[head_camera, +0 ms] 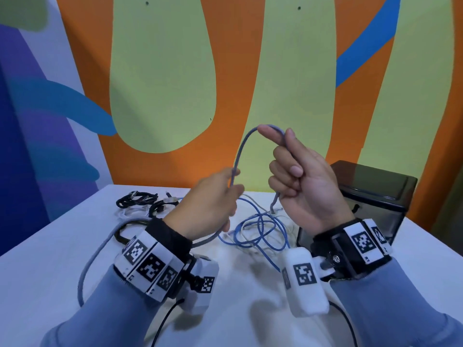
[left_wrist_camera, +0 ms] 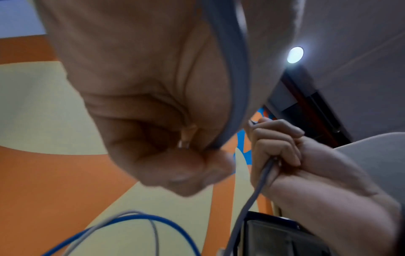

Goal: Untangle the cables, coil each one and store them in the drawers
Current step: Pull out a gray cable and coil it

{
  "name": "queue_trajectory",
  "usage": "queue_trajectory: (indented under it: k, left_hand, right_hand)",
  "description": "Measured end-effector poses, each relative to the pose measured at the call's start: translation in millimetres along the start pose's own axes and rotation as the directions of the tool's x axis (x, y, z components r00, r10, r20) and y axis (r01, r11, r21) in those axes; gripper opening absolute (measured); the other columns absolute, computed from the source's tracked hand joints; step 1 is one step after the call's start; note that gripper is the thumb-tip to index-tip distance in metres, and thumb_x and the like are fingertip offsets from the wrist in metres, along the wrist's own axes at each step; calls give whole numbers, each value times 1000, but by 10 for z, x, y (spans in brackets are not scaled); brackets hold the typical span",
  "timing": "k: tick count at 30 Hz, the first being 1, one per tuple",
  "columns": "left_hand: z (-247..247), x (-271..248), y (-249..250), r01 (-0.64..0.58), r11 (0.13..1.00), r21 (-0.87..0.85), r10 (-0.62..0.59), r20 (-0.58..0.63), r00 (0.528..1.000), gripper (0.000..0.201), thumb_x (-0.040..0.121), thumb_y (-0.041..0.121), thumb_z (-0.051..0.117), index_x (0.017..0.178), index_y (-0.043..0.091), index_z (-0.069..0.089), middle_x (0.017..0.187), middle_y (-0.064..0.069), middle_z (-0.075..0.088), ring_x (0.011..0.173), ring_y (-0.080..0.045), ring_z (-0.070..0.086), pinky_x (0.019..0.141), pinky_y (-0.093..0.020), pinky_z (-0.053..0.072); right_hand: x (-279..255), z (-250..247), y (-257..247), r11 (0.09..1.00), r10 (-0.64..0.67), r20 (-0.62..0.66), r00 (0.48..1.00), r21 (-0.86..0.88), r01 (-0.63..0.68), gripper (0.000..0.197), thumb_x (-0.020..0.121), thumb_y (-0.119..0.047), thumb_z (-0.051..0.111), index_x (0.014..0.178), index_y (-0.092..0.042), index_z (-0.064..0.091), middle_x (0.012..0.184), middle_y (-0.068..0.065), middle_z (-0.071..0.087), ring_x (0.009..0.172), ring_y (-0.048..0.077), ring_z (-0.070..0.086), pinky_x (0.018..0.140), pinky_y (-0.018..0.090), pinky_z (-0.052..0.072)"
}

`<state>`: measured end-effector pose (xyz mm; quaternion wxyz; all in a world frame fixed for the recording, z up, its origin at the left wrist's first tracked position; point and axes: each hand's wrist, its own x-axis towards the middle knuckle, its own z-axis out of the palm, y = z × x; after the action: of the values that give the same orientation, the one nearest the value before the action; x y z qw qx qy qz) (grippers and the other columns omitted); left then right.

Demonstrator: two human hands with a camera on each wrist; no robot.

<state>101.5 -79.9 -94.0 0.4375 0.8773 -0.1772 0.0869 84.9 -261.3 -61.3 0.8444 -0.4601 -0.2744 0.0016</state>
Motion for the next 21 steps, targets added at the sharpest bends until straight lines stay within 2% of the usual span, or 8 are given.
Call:
queue_trajectory:
  k: [2, 4, 6, 8, 10, 13, 17, 21]
  left_hand:
    - [25, -72, 69, -8, 1000, 27, 5, 98, 995, 42, 112, 25, 46, 154, 23, 43, 69, -6, 60, 44, -21, 53, 48, -27, 42]
    - [46, -115, 138, -21, 999, 31, 16, 131, 991, 40, 112, 25, 47, 152, 21, 46, 65, -3, 57, 42, -20, 47, 45, -26, 39]
    - [72, -120, 179, -41, 998, 56, 34, 123, 992, 38, 112, 28, 49, 148, 20, 51, 62, -3, 55, 41, -19, 44, 44, -27, 38]
    - [87, -104, 177, -71, 989, 130, 62, 69, 996, 39, 111, 31, 49, 148, 20, 53, 65, -8, 60, 48, -25, 50, 49, -37, 45]
    - [82, -86, 134, -76, 965, 249, 82, -13, 997, 40, 112, 33, 48, 149, 21, 53, 69, -9, 64, 64, -33, 58, 63, -46, 50]
    - [30, -60, 75, -55, 932, 358, 118, -154, 981, 36, 112, 33, 45, 144, 22, 57, 65, 2, 51, 75, -34, 55, 74, -48, 52]
    - [-33, -53, 37, -74, 910, 407, 207, -294, 933, 28, 113, 30, 43, 135, 30, 59, 65, 3, 50, 76, -38, 53, 67, -50, 46]
    - [-61, -42, -3, -66, 889, 453, 225, -308, 924, 18, 113, 32, 42, 125, 34, 55, 64, 2, 48, 71, -39, 48, 59, -45, 35]
  right_hand:
    - [-11, 5, -8, 1000, -19, -14, 1000, 3, 19, 41, 110, -26, 43, 136, 0, 61, 57, -9, 41, 44, 4, 30, 43, 19, 19]
    - [-32, 16, -16, 1000, -25, -15, 1000, -4, 25, 37, 110, -20, 41, 133, 2, 60, 71, -5, 61, 54, 6, 48, 46, 18, 30]
    - [-46, 35, -26, 1000, 4, 23, 1000, -8, -3, 34, 109, -18, 40, 129, -1, 62, 82, 1, 68, 57, 9, 50, 47, 19, 31]
    - [-49, 26, -37, 998, 57, 50, 997, -14, -56, 34, 105, -20, 41, 121, -4, 66, 66, 0, 54, 47, 10, 31, 47, 25, 19]
    - [-59, 2, -62, 993, 119, 60, 991, -14, -119, 35, 97, -22, 40, 106, -7, 70, 52, -3, 30, 44, 12, 12, 48, 30, 9]
    - [-77, -49, -92, 982, 182, 61, 981, -56, -179, 36, 95, -26, 38, 98, -7, 69, 48, -3, 14, 44, 13, 5, 48, 33, 6]
    - [-116, -48, -83, 955, 198, 65, 978, -238, -178, 40, 103, -45, 47, 89, -13, 67, 44, -5, 15, 38, 11, 8, 42, 29, 9]
    - [-109, -17, -9, 970, 133, 83, 988, -216, -113, 33, 103, -35, 50, 96, -10, 71, 45, -4, 27, 35, 8, 17, 39, 25, 13]
